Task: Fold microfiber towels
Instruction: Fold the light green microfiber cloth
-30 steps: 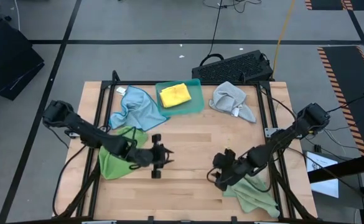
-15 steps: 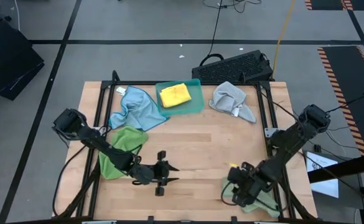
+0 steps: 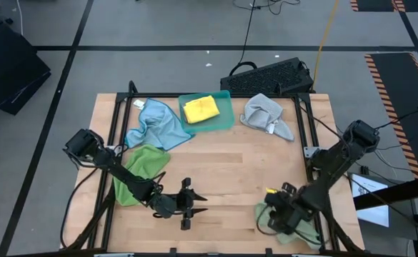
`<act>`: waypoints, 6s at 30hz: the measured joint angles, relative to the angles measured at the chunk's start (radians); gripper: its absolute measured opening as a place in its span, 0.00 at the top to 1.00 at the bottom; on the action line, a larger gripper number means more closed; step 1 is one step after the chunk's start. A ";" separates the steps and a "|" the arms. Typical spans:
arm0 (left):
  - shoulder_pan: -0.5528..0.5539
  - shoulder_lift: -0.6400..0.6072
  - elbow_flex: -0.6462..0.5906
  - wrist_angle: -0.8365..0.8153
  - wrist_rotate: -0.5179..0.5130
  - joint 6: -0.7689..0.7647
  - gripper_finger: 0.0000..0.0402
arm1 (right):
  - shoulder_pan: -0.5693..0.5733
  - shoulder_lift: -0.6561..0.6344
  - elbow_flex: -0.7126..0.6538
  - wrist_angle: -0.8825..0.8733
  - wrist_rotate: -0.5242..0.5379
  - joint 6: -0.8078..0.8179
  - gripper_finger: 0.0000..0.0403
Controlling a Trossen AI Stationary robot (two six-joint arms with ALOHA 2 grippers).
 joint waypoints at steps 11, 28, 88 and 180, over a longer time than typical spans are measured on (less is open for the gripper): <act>0.023 0.000 0.001 -0.005 0.000 0.090 0.60 | -0.393 0.001 -0.017 -0.200 -0.001 -0.295 0.54; 0.160 -0.001 0.001 -0.014 0.147 0.319 0.60 | -0.629 0.001 -0.017 -0.208 -0.146 -0.587 0.54; 0.372 -0.002 0.001 -0.085 0.382 0.456 0.60 | -0.163 0.000 -0.017 -0.010 -0.366 -0.261 0.63; 0.422 -0.002 0.001 -0.159 0.407 0.377 0.60 | 0.035 0.202 0.131 0.162 -0.341 -0.623 0.71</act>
